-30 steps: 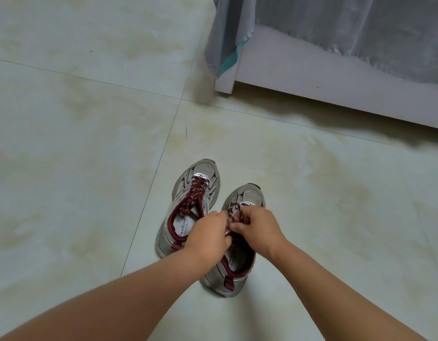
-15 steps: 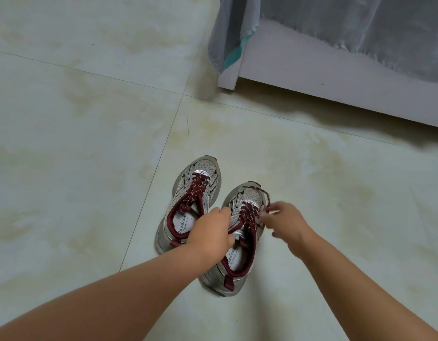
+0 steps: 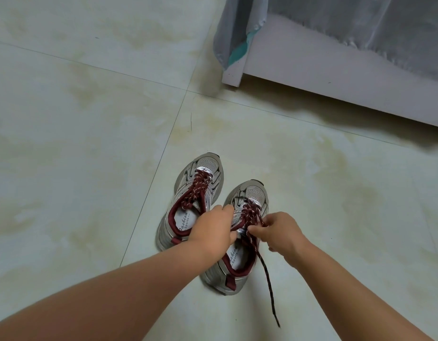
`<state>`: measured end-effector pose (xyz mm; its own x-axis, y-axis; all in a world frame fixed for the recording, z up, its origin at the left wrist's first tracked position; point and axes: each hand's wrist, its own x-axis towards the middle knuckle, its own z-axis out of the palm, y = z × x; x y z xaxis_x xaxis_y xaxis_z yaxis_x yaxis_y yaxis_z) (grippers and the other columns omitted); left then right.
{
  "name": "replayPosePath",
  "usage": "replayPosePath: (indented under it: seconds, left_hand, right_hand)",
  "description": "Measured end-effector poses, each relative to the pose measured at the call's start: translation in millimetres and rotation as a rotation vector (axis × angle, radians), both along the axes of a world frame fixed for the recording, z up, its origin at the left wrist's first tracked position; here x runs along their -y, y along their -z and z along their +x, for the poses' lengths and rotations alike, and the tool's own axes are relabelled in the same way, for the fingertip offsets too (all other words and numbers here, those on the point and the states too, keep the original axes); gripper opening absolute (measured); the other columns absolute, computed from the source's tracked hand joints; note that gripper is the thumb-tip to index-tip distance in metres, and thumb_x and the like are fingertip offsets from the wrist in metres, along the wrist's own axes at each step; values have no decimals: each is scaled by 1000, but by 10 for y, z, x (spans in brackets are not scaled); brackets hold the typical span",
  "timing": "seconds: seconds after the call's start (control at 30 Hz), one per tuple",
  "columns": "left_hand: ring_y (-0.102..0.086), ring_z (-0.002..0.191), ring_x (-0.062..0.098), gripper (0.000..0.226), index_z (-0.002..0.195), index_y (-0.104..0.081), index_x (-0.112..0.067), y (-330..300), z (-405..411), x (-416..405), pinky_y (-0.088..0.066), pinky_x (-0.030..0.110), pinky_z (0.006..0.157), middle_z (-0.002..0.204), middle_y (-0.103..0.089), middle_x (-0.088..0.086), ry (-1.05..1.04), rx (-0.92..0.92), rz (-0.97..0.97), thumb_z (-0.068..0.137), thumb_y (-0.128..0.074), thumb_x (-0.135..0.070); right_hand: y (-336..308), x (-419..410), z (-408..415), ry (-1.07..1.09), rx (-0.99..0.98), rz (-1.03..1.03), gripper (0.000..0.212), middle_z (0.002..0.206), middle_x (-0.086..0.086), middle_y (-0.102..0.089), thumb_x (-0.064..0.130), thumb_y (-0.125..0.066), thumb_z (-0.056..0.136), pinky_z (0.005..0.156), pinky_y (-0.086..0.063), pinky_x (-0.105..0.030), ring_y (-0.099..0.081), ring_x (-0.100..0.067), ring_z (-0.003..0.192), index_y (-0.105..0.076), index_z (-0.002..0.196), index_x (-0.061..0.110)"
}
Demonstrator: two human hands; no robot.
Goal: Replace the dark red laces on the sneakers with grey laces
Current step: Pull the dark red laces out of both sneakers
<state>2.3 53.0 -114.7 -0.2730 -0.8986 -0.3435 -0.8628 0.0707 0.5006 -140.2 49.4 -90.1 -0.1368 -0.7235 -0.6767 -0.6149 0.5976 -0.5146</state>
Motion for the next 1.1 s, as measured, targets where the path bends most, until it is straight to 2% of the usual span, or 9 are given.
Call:
replayPosePath:
  seconds: [0.13,0.23,0.3,0.37,0.43,0.5,0.6,0.7,1.1]
  left_hand:
    - [-54,99,25,25,110,-47,-13,29,9,-26,-42,33,82,110,-53,6,3,-12,-3,89,-56,-22]
    - [-54,97,25,23,109,-48,-14,62,-4,-45,-42,33,80,108,-54,6,10,-29,11,88,-55,-21]
    - [-54,97,25,24,109,-48,-14,74,-20,-58,-40,31,78,108,-54,6,2,-47,18,87,-55,-21]
    - [-54,97,25,23,108,-48,-14,85,-32,-69,-39,30,78,107,-54,6,-10,-58,18,87,-55,-21]
    - [-54,96,25,22,107,-47,-14,98,-36,-75,-40,31,78,107,-54,6,-21,-63,23,87,-55,-21]
    - [-54,95,24,22,106,-47,-15,107,-35,-77,-41,31,78,107,-54,5,-25,-68,28,87,-56,-21]
    - [-54,95,23,22,105,-47,-15,114,-30,-77,-39,28,76,106,-53,4,-36,-84,35,87,-57,-22]
    - [-53,96,22,22,105,-47,-16,109,-19,-76,-38,27,76,106,-53,3,-54,-109,50,87,-58,-21]
    - [-54,94,25,21,105,-47,-14,98,-32,-63,-44,34,80,105,-54,6,-48,-107,82,86,-57,-18]
  right_hand:
    - [-13,55,-47,-13,99,-16,21,72,-10,-43,6,-60,86,59,-34,-27,-38,-20,67,-45,71,7]
    - [-28,93,-50,-324,-234,-185,27,70,-4,-48,12,-51,89,62,-33,-28,-44,-24,69,-37,66,14]
    - [-60,73,3,-562,-515,-316,17,81,-6,-54,13,-44,92,61,-30,-30,-48,-27,74,-36,76,14]
    - [-88,8,44,-658,-610,-414,6,98,-8,-59,10,-42,92,62,-31,-32,-50,-28,80,-38,92,15]
    - [-85,-46,35,-439,-506,-440,29,116,-7,-53,14,-52,89,68,-38,-33,-54,-30,93,-39,115,15]
    - [-90,-43,-10,-81,-320,-294,55,123,-8,-48,25,-66,83,77,-42,-32,-56,-30,102,-35,127,12]
    - [-41,-45,-39,57,-15,69,28,92,-7,-56,28,-67,83,72,-50,-35,-56,-22,78,-50,94,9]
    - [50,-25,-39,-24,-47,-41,28,69,-2,-49,18,-63,85,63,-42,-32,-44,-18,64,-42,67,14]
    - [1,95,-42,-68,-79,-330,29,63,-2,-48,5,-57,86,63,-39,-31,-43,-21,64,-40,64,15]
